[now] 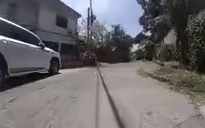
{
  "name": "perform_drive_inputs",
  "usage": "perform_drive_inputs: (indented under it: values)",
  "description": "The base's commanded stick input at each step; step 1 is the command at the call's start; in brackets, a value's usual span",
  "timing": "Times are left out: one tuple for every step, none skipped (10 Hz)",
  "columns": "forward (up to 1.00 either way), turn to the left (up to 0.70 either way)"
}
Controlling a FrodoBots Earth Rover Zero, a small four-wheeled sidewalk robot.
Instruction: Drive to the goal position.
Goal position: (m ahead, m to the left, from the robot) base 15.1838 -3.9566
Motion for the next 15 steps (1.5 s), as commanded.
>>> perform_drive_inputs:
  values:
    - [1.0, 0.06]
    - [1.0, 0.06]
    - [1.0, 0.06]
    - [1.0, 0.06]
    - [1.0, 0.06]
    - [1.0, -0.12]
    - [1.0, -0.34]
    - [1.0, -0.1]
    - [1.0, 0.06]
    - [1.0, 0.06]
    - [1.0, 0.06]
    - [1.0, 0.06]
    - [1.0, -0.34]
    - [1.0, -0.34]
    - [1.0, -0.34]
